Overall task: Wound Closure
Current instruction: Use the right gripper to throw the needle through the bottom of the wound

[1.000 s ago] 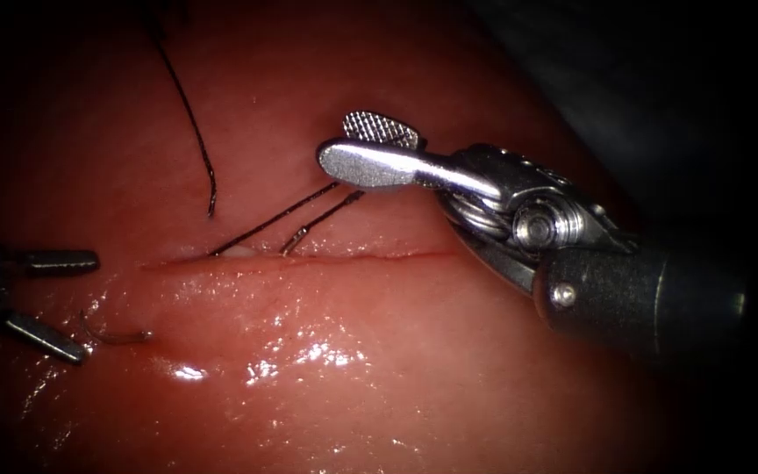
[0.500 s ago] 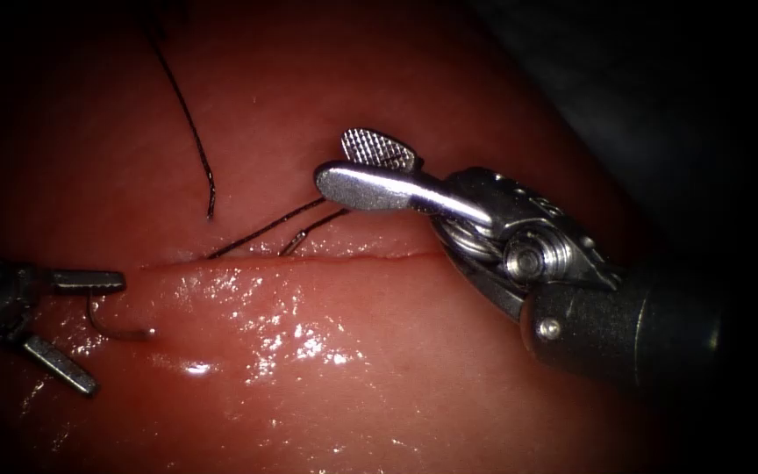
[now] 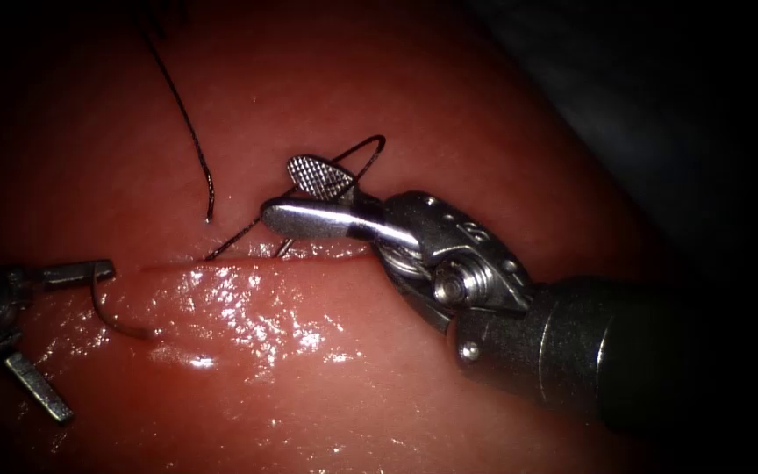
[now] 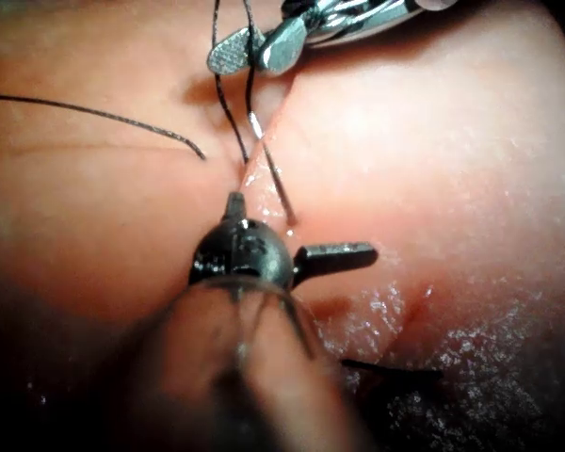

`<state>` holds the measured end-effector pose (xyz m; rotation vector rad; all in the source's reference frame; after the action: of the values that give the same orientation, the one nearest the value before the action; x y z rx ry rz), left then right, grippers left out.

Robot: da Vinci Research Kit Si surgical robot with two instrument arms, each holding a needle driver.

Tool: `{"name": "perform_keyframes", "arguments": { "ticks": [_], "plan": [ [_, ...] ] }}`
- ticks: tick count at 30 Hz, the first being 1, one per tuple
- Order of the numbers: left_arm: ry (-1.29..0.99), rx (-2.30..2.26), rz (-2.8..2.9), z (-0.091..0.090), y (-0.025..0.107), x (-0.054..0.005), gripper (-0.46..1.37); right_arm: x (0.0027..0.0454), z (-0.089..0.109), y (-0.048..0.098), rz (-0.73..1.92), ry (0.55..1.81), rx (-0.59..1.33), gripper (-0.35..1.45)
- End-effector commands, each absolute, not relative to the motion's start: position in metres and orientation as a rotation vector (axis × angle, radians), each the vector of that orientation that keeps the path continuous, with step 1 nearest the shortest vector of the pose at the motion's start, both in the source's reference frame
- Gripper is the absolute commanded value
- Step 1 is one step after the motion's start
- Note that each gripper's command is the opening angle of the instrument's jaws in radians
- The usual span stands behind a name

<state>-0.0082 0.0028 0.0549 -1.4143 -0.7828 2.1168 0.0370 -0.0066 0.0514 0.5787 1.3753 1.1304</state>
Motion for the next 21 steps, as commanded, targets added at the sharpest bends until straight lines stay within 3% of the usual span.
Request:
{"name": "perform_keyframes", "arguments": {
  "ticks": [1,12,21],
  "plan": [
    [-0.779,-1.413,2.117,0.0548,0.0027,-0.0082,1.13,0.0365,0.052,-0.0065,1.139,1.35,0.562,1.26],
    [-0.782,-1.415,2.117,0.0549,0.0028,-0.0083,1.1,0.0324,0.0512,-0.007,1.185,1.337,0.506,1.26],
    [-0.79,-1.449,2.11,0.0561,0.0035,-0.0086,0.92,0.0307,0.0492,-0.0074,1.199,1.327,0.492,1.25]
  ]
}}
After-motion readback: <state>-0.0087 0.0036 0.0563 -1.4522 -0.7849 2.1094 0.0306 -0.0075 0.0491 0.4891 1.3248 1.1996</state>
